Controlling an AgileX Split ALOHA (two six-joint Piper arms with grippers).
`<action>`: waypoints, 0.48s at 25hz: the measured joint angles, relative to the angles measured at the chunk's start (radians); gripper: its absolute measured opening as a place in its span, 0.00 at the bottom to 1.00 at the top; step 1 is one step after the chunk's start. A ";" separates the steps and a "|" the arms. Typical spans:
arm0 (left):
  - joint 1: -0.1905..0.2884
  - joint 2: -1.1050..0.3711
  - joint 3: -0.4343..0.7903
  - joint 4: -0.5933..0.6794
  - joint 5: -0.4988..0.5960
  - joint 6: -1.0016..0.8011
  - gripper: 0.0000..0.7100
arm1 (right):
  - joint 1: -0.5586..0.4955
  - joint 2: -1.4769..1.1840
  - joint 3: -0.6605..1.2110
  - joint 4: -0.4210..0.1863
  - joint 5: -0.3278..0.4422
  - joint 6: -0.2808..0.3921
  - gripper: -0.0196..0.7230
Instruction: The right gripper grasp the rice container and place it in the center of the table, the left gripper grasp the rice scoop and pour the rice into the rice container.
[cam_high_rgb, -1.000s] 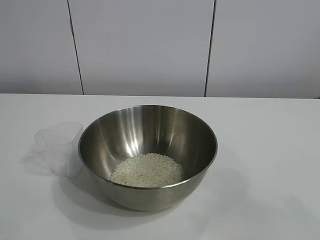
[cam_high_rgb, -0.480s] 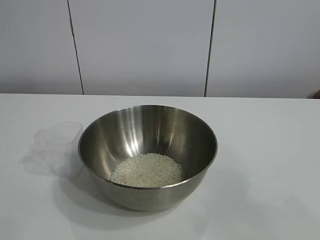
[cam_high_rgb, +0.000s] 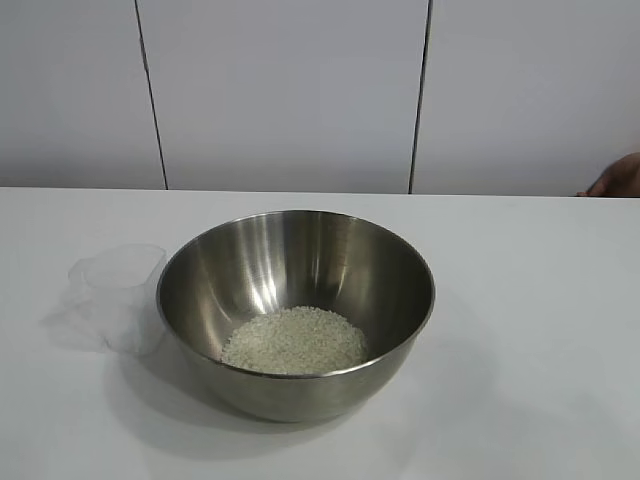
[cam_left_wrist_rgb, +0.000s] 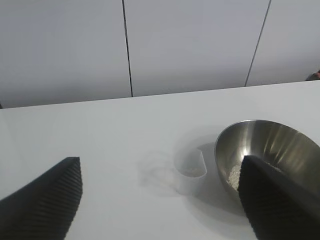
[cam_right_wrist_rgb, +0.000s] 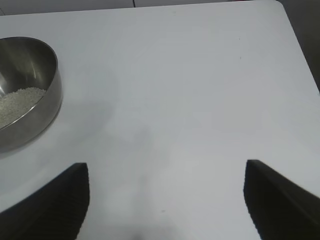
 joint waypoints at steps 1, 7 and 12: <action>0.000 -0.022 0.018 0.007 0.001 -0.012 0.87 | 0.000 0.000 0.000 0.000 0.000 0.000 0.80; 0.000 -0.197 0.136 0.042 0.039 -0.055 0.87 | 0.000 0.000 0.000 0.000 0.000 0.000 0.80; 0.000 -0.351 0.206 0.063 0.113 -0.060 0.87 | 0.000 0.000 0.000 0.000 0.000 0.000 0.80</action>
